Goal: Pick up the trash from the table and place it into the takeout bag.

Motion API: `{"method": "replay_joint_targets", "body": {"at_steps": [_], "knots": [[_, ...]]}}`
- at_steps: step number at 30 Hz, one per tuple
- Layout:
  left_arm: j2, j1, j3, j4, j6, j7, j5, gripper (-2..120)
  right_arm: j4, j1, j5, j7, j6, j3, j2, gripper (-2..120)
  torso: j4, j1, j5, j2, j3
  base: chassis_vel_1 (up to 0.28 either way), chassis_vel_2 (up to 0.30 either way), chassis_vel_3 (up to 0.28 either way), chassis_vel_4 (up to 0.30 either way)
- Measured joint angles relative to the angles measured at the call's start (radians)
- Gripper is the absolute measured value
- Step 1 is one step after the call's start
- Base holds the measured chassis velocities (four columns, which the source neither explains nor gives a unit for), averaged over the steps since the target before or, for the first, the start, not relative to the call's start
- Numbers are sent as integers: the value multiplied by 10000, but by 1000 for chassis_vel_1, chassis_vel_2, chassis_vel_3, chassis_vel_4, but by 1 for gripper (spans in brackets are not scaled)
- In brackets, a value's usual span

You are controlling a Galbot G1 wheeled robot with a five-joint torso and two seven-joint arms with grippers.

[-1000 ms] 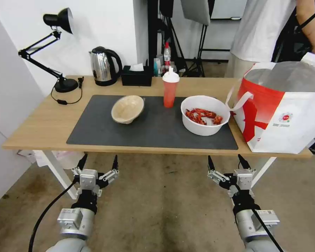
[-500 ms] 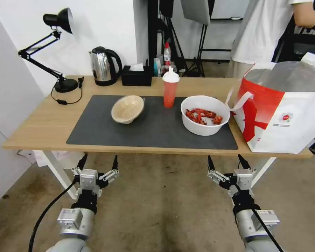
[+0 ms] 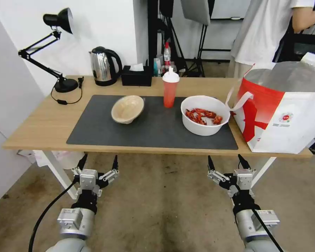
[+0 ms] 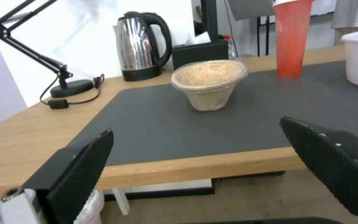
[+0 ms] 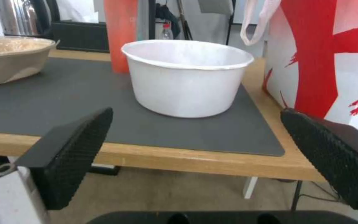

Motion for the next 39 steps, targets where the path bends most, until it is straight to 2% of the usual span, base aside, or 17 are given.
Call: {"method": "replay_joint_targets", "body": {"at_steps": [14, 15, 17, 20, 21, 22, 26, 27, 31, 35, 39], "knots": [[-25, -146, 4, 60, -167, -11, 29, 100, 0, 45, 0, 6, 52, 12, -21, 100, 2, -1, 1, 0, 0, 0, 0, 0, 0], [-80, -415, 24, 163, -482, -33, 95, 100, -8, 153, 0, 42, 229, 43, -81, 100, -1, -1, 1, 0, 0, 0, 0, 0, 0], [-100, -511, 35, 205, -595, -42, 120, 100, -14, 233, 0, 69, 355, 74, -126, 100, -1, -1, 0, 0, 0, 0, 0, 0, 0], [-324, -1516, 133, 609, -1829, -154, 395, 100, -110, 984, 9, 366, 1558, 366, -541, 100, 1, 1, 2, -1, 1, 0, 0, 0, 0], [-375, -1763, 157, 711, -2123, -180, 461, 100, -142, 1202, 12, 451, 1913, 448, -659, 100, 0, 2, 1, -1, 1, 0, 0, 0, 0], [-375, -1763, 157, 711, -2123, -180, 461, 100, -142, 1202, 12, 451, 1913, 448, -659, 100, 0, 2, 1, -1, 1, 0, 0, 0, 0], [-629, -2903, 262, 1174, -3520, -308, 771, 100, -260, 2114, 30, 812, 3384, 787, -1171, 100, 0, 1, 1, -1, 1, 0, 0, 0, 0], [-629, -2903, 262, 1174, -3520, -308, 771, 100, -260, 2114, 30, 812, 3384, 787, -1171, 100, 0, 1, 1, -1, 1, 0, 0, 0, 0], [-882, -4109, 378, 1683, -5007, -381, 1046, 100, -340, 2641, 91, 785, 4321, 900, -1435, 100, 1, 2, 2, -1, 1, 0, 0, 0, 0], [-898, -4440, 401, 1952, -5449, -72, 915, 100, -382, 2682, 103, 691, 4385, 867, -1453, 100, -1, 2, 0, -1, 2, 0, 0, 0, 0], [-898, -4449, 394, 2006, -5479, -17, 883, 100, -418, 2684, 101, 651, 4386, 832, -1464, 100, 0, 1, 0, -1, 1, 0, 0, 0, 0]]}}
